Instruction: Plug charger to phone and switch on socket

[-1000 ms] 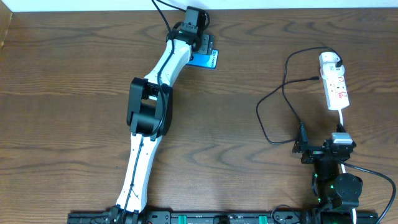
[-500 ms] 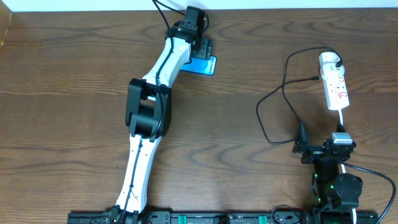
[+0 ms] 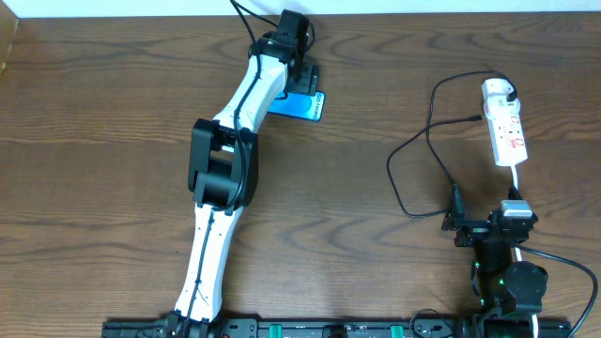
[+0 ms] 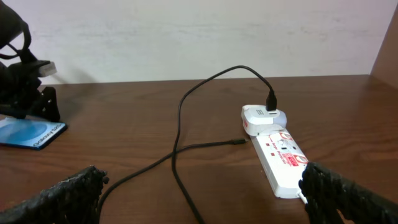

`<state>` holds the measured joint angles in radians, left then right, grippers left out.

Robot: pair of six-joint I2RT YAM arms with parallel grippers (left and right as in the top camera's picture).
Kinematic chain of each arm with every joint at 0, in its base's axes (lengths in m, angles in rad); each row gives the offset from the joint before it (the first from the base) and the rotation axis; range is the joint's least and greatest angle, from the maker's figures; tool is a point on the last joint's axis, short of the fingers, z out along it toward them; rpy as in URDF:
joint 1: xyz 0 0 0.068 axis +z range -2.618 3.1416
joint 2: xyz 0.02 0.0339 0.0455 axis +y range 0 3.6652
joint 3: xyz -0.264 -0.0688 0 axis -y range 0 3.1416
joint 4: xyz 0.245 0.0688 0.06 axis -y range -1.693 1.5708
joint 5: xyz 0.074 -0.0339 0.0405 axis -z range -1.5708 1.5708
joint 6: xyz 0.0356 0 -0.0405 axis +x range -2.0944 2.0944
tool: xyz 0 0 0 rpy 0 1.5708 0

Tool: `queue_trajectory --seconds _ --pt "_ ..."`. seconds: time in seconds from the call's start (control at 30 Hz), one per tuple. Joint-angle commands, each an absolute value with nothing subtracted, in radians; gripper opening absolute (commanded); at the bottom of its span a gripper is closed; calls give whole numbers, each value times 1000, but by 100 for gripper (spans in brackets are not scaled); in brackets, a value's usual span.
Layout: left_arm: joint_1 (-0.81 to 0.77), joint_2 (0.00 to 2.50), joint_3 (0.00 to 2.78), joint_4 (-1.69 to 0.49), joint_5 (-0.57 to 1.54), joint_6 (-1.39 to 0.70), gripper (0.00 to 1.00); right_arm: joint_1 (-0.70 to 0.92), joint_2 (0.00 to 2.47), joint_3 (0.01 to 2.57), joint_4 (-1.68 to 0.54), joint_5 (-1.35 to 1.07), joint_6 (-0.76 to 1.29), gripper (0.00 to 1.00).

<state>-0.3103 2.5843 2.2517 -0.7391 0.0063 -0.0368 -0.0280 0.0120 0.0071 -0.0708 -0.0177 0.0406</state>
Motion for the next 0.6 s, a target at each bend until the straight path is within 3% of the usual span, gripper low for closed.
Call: queue_trajectory --seconds 0.0,0.07,0.1,0.33,0.57 --pt "-311 2600 2235 -730 -7 -23 88 -20 6 6 -75 -10 47 99" --pt "-311 2568 2235 -706 -8 -32 89 -20 7 6 -75 -10 47 99" --pt "-311 2546 2236 -695 -9 -49 98 -20 6 6 -75 -10 47 99" --pt "-316 2385 2236 -693 -56 -107 98 -20 7 6 -75 -10 47 99" --pt "-340 2317 2237 -783 -221 -440 98 -20 7 6 -75 -10 47 99"
